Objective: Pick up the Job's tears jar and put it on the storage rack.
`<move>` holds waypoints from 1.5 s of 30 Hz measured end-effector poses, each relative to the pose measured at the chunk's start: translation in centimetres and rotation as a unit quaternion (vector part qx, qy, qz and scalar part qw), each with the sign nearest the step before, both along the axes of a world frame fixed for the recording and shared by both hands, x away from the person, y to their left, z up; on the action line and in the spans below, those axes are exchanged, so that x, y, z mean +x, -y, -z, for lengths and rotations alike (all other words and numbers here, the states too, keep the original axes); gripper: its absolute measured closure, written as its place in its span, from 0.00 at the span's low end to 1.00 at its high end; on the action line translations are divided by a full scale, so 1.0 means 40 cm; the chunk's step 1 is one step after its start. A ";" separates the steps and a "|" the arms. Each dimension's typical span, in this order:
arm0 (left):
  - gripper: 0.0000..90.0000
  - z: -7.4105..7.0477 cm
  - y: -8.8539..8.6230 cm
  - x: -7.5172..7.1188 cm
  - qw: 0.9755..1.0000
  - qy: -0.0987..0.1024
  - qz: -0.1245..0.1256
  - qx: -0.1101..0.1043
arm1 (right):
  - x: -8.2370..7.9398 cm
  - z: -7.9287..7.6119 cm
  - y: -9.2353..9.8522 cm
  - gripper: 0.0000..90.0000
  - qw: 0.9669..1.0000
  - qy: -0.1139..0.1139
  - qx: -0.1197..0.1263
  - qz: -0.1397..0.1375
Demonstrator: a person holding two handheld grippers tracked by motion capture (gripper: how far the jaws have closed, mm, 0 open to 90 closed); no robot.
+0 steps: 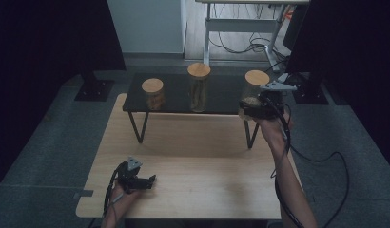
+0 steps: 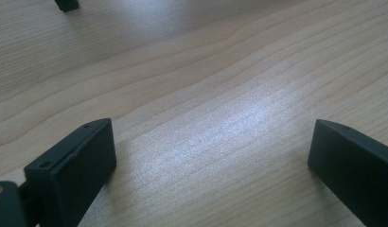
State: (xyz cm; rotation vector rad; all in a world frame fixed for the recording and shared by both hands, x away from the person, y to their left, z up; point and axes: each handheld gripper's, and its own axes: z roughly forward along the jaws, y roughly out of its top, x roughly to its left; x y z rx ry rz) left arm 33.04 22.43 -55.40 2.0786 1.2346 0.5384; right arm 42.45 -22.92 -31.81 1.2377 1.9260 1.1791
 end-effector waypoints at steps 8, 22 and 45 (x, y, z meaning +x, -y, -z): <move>0.02 0.000 0.000 0.000 1.000 0.000 0.000 -0.001 | 0.024 0.000 -0.003 0.28 1.000 0.000 0.004 -0.001; 0.02 0.000 0.000 0.000 1.000 0.000 0.000 0.000 | 0.076 0.000 -0.015 0.28 1.000 -0.001 0.004 -0.004; 0.02 0.000 0.000 0.000 1.000 0.001 0.000 0.000 | 0.114 0.002 -0.023 0.27 1.000 0.000 0.006 -0.011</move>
